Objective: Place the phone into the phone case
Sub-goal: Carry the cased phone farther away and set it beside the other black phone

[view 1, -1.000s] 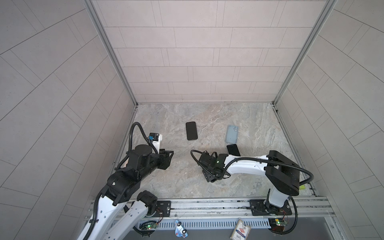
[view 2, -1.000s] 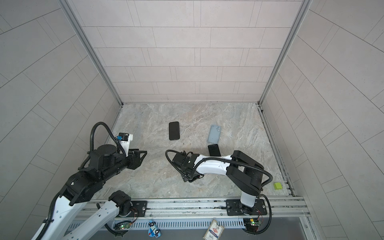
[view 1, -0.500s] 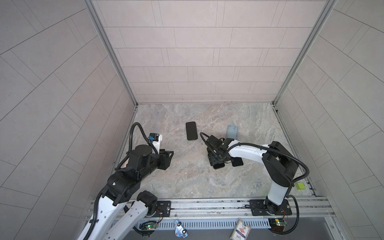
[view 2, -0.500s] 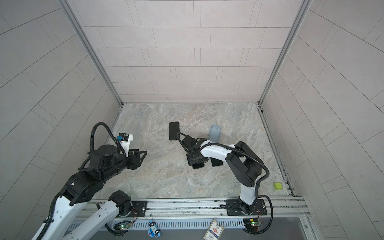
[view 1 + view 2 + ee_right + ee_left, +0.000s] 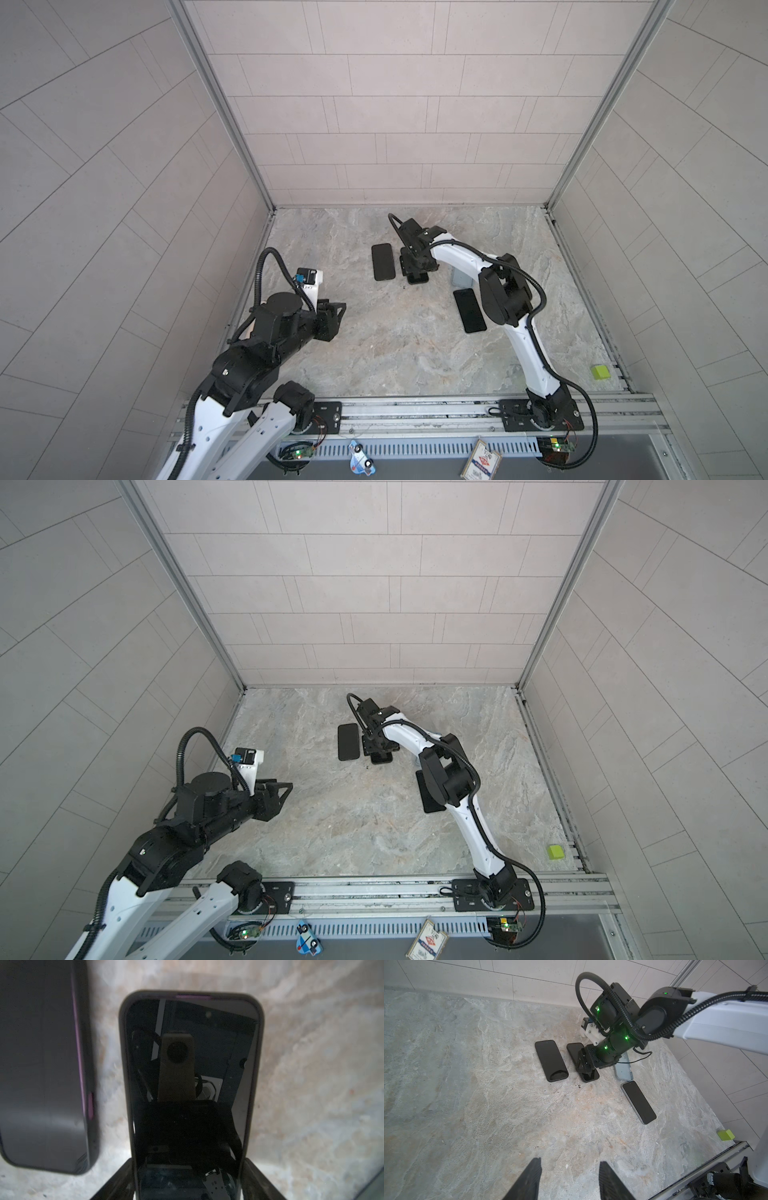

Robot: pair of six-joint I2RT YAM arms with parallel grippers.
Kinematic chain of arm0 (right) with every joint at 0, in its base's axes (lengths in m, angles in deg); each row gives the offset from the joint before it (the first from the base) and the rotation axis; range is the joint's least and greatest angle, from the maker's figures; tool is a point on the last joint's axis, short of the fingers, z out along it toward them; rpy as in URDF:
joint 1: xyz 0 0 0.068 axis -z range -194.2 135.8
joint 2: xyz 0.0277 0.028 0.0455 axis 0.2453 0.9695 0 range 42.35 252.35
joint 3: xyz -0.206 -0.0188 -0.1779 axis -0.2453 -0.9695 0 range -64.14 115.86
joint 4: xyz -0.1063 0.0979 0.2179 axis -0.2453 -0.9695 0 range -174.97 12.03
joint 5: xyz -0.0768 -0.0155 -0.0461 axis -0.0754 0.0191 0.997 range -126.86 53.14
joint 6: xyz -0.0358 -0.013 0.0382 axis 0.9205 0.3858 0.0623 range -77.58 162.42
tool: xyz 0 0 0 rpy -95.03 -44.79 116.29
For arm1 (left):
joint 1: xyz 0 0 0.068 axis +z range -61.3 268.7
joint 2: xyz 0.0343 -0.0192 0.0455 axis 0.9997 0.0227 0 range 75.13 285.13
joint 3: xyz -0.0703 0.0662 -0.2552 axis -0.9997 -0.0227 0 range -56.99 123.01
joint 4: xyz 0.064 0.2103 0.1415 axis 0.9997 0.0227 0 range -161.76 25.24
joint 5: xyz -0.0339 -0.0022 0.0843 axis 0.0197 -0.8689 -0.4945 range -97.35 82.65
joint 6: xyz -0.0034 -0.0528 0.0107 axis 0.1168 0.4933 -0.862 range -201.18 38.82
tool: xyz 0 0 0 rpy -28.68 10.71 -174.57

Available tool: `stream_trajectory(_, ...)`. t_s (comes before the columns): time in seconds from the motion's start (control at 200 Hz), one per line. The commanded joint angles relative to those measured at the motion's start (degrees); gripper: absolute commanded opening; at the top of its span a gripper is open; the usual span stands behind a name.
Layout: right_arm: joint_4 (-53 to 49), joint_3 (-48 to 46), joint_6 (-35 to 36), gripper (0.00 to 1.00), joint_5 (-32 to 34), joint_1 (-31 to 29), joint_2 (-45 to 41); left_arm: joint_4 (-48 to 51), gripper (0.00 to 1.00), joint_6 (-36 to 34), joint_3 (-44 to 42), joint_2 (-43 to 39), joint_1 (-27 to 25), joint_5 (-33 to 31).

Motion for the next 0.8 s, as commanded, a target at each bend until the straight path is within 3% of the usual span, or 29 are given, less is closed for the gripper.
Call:
stream_trajectory(0.0,-7.7,8.3,-0.7,0.66,1.2,0.1,3.1,-1.0,0.51,-0.5,-0.3,-0.5,0.4,-0.6)
stream_trajectory(0.28,-10.7,15.5,-3.0,0.69,0.9,1.6,7.8,-1.2,0.49,-0.7,-0.4,-0.4,0.4,0.5)
stream_trajectory(0.335,-10.7,15.5,-2.8,0.79,0.3,1.9,7.7,-1.2,0.49,-0.8,-0.4,-0.4,0.4,0.6)
stream_trajectory(0.385,-10.7,15.5,-2.0,0.97,-0.2,2.0,7.4,-1.2,0.49,-0.7,-0.4,-0.4,0.4,0.8)
stream_trajectory(0.405,-10.7,15.4,-1.6,1.00,-0.1,1.9,7.1,-1.2,0.49,-0.8,-0.4,-0.4,0.4,0.9)
stream_trajectory(0.79,-4.9,1.4,1.6,0.98,-3.5,8.4,-10.0,-1.2,0.52,-0.8,-0.4,-0.4,0.4,1.0)
